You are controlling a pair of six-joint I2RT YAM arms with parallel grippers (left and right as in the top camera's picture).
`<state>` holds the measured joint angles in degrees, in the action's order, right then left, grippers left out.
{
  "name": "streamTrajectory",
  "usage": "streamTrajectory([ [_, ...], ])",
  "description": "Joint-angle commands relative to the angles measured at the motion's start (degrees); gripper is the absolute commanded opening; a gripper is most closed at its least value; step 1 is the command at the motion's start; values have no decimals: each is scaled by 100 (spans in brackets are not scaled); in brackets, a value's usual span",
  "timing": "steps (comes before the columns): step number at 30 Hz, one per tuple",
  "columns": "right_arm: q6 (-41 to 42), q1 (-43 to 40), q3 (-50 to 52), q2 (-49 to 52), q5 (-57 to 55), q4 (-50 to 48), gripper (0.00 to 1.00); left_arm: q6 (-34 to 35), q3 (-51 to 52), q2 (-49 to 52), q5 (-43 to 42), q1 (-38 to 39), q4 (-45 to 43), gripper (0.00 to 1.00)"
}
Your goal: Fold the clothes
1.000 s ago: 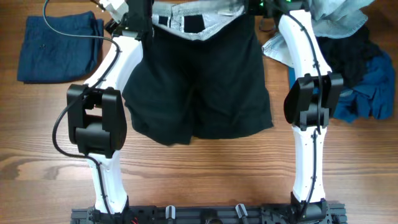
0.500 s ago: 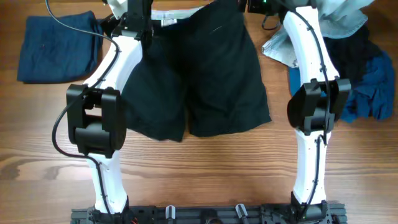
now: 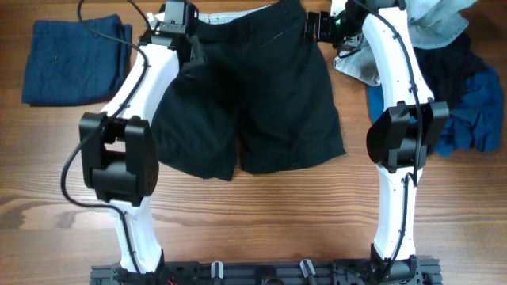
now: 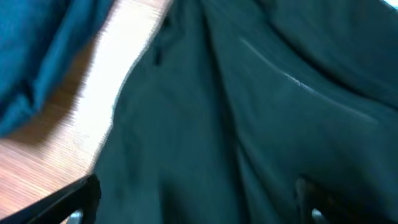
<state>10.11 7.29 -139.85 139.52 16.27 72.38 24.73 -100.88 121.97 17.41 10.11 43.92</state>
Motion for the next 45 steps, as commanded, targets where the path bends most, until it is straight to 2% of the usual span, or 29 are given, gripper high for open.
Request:
streamTrajectory([
  [1,-122,-28,-76,-240,210,669,100,293,-61,-603,-1386,-20,1104,100],
  [7,-348,-28,-76,-767,131,1082,100,409,-61,-855,-1628,433,2570,100],
  [11,-369,-26,-76,-1484,-433,1464,100,632,-61,-1016,-1462,1141,2850,100],
  [13,-356,-28,-76,-1775,-592,1639,99,911,-61,-1178,-1178,1526,2898,100],
  [17,-321,-28,-76,-2293,-621,1869,100,1488,-61,-1541,-1134,2299,2822,100],
  [22,-219,-378,-76,-2629,-732,1720,100,1803,0,-1438,-1154,3230,2203,99],
  [23,-162,-612,-76,-2649,-719,1681,100,1895,57,-1384,-1154,3429,1963,98],
  [25,-125,-1106,-76,-2649,-356,1681,100,2149,238,-1300,-1115,3676,1727,85],
  [28,-466,-1598,-76,-2649,323,1722,100,2634,662,-1298,-1060,3663,1731,75],
  [30,-614,-1698,-76,-2649,402,1731,100,3027,1036,-1298,-931,3569,1692,61],
  [32,-721,-1687,-76,-2649,450,1727,100,3346,1399,-1298,-855,3456,1606,52],
  [36,-782,-1683,-74,-2649,485,1729,100,3493,1867,-1298,-855,3128,1502,53],
  [40,-863,-1683,-63,-2649,573,1746,100,3491,1919,-1298,-839,2824,1521,54],
  [45,-872,-1676,-63,-2647,570,1742,100,3611,2157,-1298,-492,2656,1646,57],
])
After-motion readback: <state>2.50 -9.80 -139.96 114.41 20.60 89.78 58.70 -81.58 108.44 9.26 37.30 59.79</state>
